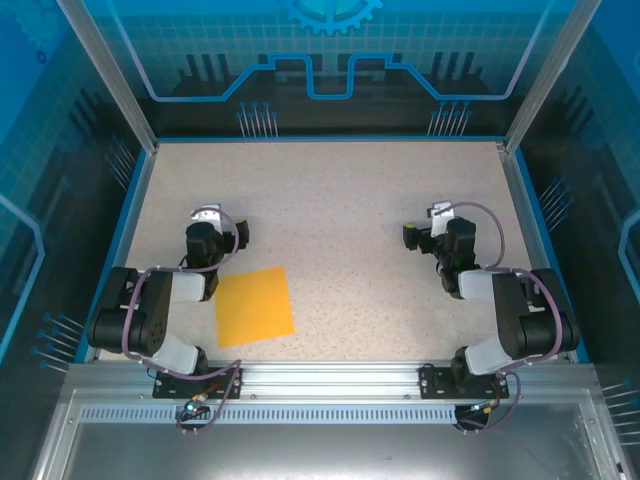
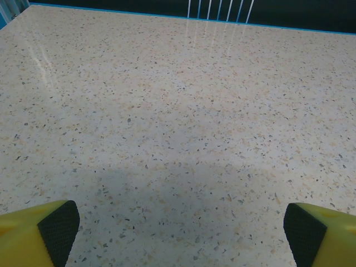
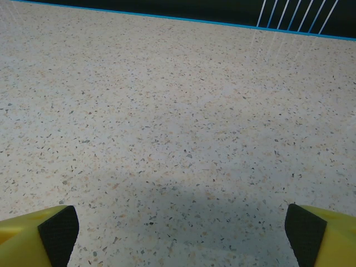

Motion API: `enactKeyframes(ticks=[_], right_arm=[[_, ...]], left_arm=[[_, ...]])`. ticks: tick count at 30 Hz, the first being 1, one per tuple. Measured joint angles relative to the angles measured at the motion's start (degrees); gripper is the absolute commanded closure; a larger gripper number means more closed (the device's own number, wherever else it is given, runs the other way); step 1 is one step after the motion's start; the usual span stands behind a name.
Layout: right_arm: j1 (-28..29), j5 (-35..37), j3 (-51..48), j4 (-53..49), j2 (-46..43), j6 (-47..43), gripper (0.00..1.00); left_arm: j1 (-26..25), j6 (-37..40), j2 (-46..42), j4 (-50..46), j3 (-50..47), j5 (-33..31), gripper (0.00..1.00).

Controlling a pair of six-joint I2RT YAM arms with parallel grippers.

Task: Fold a paper plane with a square sheet of paper (pick it up from the middle)
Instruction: Move the square sheet of paper to the center of the table.

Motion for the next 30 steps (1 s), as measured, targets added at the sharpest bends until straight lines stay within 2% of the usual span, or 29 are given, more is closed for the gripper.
enactKeyframes(ticks=[19,24,28,30], right_arm=[[0.0,-0.7,0.0,0.0,0.0,-0.2,0.01],[0.0,-1.0,0.0,0.1,0.0,-0.5,0.01],[0.2,-0.9,-1.8,1.9,-0.9,-1.5,0.01],[0.8,-0.5,-2.6,0.4,-3.0,-1.9,0.01]], left_arm=[[0.0,0.0,0.0,0.0,0.0,0.0,0.02],[0.0,1.5,-0.3,0.8,-0.6,3.0,0.02],[-0.1,2.1,-5.8,0.2,-4.2,4.1,0.02],[-0.1,0.5,-12.4,-7.6,-3.2,3.1,0.02]])
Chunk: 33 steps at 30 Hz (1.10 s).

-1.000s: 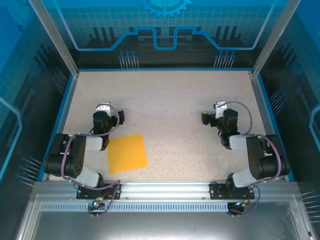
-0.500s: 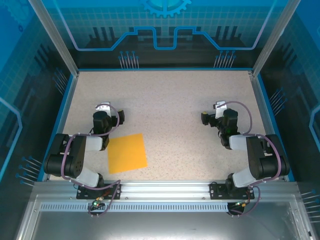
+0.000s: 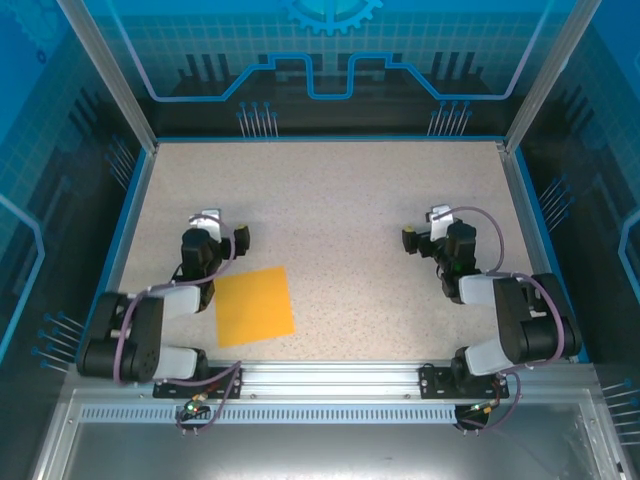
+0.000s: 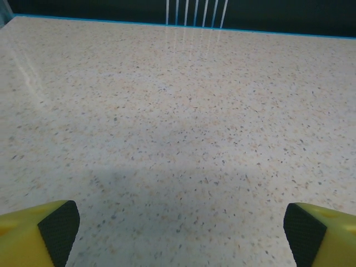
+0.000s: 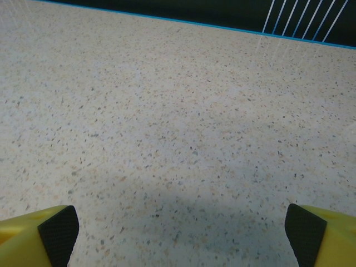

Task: Fold a paper plane with a square sheet of paper (pick it up from the middle)
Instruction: Move the square sheet of paper to the center of the table.

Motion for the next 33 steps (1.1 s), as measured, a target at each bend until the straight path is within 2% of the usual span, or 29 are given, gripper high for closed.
enactKeyframes(ticks=[3,6,11,14,18,21,23,25,33], right_arm=[[0.7,0.7,3.4,-11.3,-6.0,1.4,0.0],[0.7,0.3,13.2,-25.9,-9.6,5.2,0.01],[0.7,-6.9,24.7,-41.8,-12.5,17.3,0.01],[0.7,-14.7,25.7,-45.9,-11.3,24.8,0.0],[2.7,-26.0,20.6,-43.2,-9.7,34.7,0.0],[11.6,-26.5,20.6,-45.0,-9.7,37.7,0.01],[19.8,-25.9,23.1,-46.1,-9.1,38.4,0.01],[25.4,-24.6,26.1,-46.8,-7.7,39.0,0.0],[39.4,-15.1,34.8,-51.3,2.0,41.9,0.04]], left_arm=[[0.1,-3.1,-8.3,-12.3,5.6,-2.1,0.01],[0.1,-7.2,-14.9,-19.4,9.5,-3.4,0.02],[0.1,-14.1,-22.7,-30.3,12.0,-3.3,0.01],[0.1,-17.1,-25.4,-35.1,12.0,-1.5,0.01],[0.1,-21.2,-28.2,-39.7,12.0,1.6,0.01],[0.1,-23.5,-29.6,-42.5,12.0,4.4,0.02],[0.1,-24.8,-30.2,-44.5,11.9,5.8,0.02],[0.1,-25.5,-30.6,-46.1,11.9,7.0,0.02],[0.1,-26.8,-30.6,-50.3,11.9,9.3,0.01]])
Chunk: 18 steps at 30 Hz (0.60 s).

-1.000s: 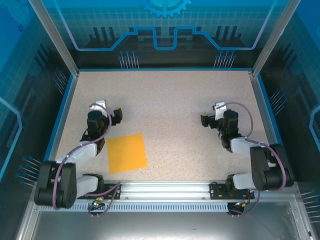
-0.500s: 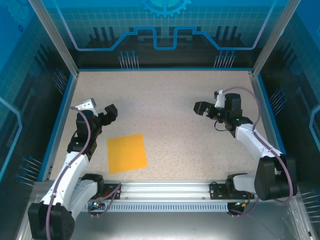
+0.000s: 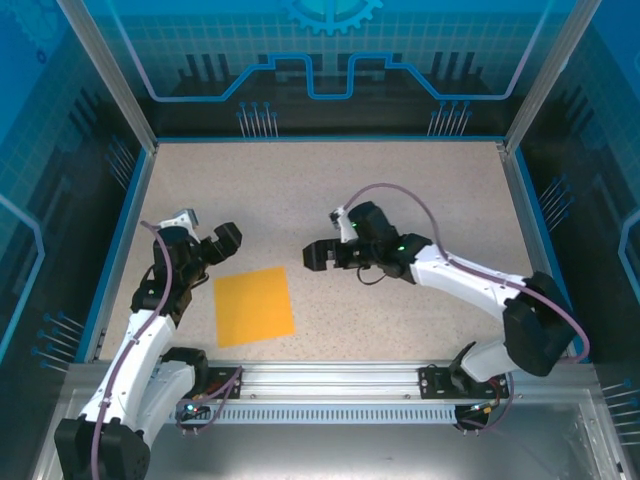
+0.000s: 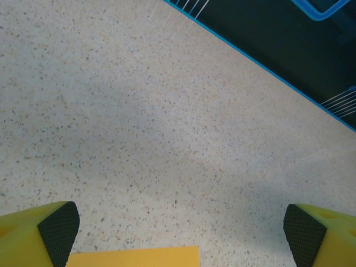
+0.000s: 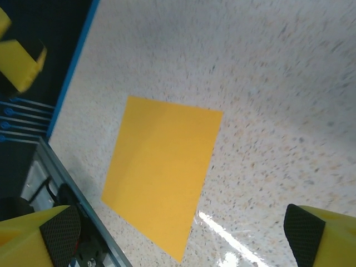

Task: Fold a paper plane with a square sheet of paper (pick it up from the middle)
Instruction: Move the square sheet of paper to the center of the table.

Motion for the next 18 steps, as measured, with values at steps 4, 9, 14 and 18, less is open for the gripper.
enactKeyframes(ticks=[4,9,14,18], right_arm=[[5.0,2.7,4.3,-2.3,7.6,1.3,0.06],[10.3,3.7,11.9,-5.4,17.0,2.4,0.1],[13.6,4.2,18.7,-8.1,22.9,3.1,0.13],[14.2,3.9,23.0,-9.3,26.3,4.2,0.14]], left_arm=[[0.0,-0.4,-0.7,-2.2,0.0,-0.3,0.02],[0.0,-1.2,-3.0,-4.9,0.0,-1.6,0.01],[0.0,-1.4,-4.6,-6.9,0.0,-3.1,0.02],[0.0,-2.4,-4.7,-8.2,0.0,-4.4,0.01]])
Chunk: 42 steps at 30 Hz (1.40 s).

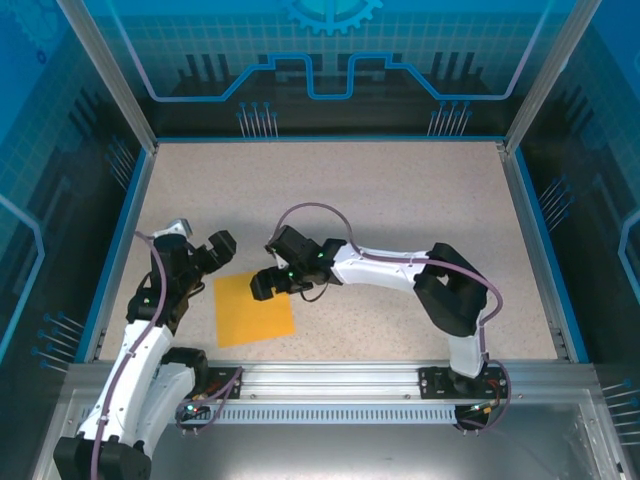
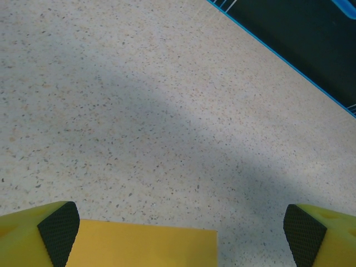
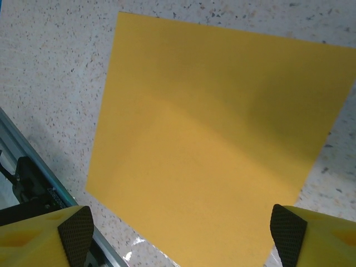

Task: Fold a paper plane with a square sheet of paper (pick it up from the middle)
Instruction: Move the square sheet of paper to the center of the table.

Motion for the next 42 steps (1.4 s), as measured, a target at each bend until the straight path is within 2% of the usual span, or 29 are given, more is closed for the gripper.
enactKeyframes(ticks=[2,12,20,24,33,42], right_arm=[[0.3,0.0,2.3,-1.1,2.0,0.3,0.18],[2.7,-2.6,7.0,-2.7,10.8,1.2,0.21],[1.9,0.5,2.9,-2.6,8.5,1.1,0.23],[-1.5,2.2,-3.0,-3.6,4.1,-0.9,0.23],[-15.9,4.5,-14.6,-5.8,-5.7,-5.2,0.23],[-14.8,0.2,-13.4,-6.1,-7.7,-7.5,0.25]], left_arm=[[0.0,-0.4,0.0,-0.4,0.0,-0.6,0.01],[0.0,-0.8,-0.2,-4.3,0.0,-4.4,0.01],[0.0,-1.1,-0.5,-5.3,0.0,-3.9,0.02],[0.0,-1.5,0.6,-5.2,0.0,-0.8,0.02],[0.0,-1.9,4.2,-1.1,0.0,11.4,0.02],[-3.9,-1.9,9.0,1.0,0.0,17.5,0.01]])
